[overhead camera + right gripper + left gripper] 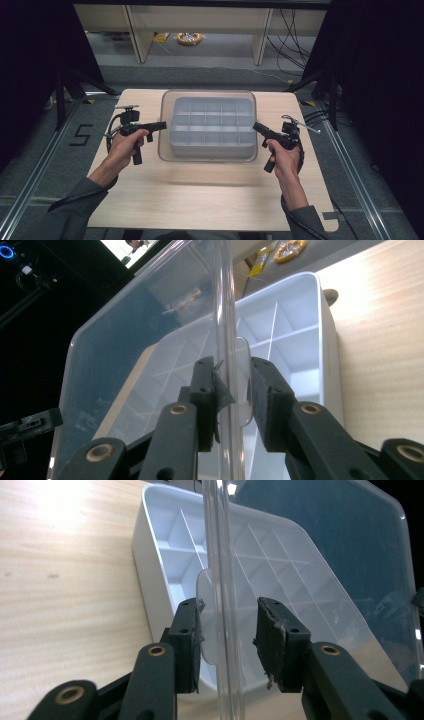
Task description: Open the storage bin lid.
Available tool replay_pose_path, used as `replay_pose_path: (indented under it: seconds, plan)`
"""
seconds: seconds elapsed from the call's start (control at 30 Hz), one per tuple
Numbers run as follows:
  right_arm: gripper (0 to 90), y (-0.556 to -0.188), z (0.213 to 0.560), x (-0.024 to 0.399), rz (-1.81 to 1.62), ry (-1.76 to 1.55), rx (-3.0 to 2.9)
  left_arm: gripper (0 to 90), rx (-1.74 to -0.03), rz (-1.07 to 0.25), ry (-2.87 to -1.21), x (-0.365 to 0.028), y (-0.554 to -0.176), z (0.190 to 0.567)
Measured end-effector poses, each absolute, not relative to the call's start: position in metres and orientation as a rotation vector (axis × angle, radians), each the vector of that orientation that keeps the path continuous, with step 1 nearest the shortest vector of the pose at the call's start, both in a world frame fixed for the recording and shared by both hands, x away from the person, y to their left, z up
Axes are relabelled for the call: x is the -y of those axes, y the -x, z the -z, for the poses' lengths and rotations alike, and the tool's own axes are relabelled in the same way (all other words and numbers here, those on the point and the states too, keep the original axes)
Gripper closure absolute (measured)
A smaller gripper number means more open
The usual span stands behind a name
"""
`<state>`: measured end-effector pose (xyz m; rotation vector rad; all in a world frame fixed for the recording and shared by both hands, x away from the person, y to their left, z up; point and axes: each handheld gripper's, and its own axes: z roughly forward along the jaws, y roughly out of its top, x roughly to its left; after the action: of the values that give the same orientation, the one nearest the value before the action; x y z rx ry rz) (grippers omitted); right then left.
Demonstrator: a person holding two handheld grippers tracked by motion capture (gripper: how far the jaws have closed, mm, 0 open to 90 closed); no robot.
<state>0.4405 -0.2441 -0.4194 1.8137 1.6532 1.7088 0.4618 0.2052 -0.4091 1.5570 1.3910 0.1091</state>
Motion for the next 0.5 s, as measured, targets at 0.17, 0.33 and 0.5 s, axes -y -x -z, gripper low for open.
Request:
replay_pose_path:
  seconds: [0.17,0.33,0.5]
  plan:
    - [74.0,-0.425,0.426,0.245,-1.723,-1.828,-1.659,63.1,-1.376,-0.104,-1.57,-0.206,-0.45,0.415]
    - [73.9,-0.409,0.432,0.248,-1.74,-1.845,-1.65,63.3,-1.352,-0.12,-1.59,-0.202,-0.437,0.417]
    - [73.8,-0.396,0.441,0.254,-1.718,-1.818,-1.664,63.3,-1.346,-0.084,-1.617,-0.2,-0.425,0.426]
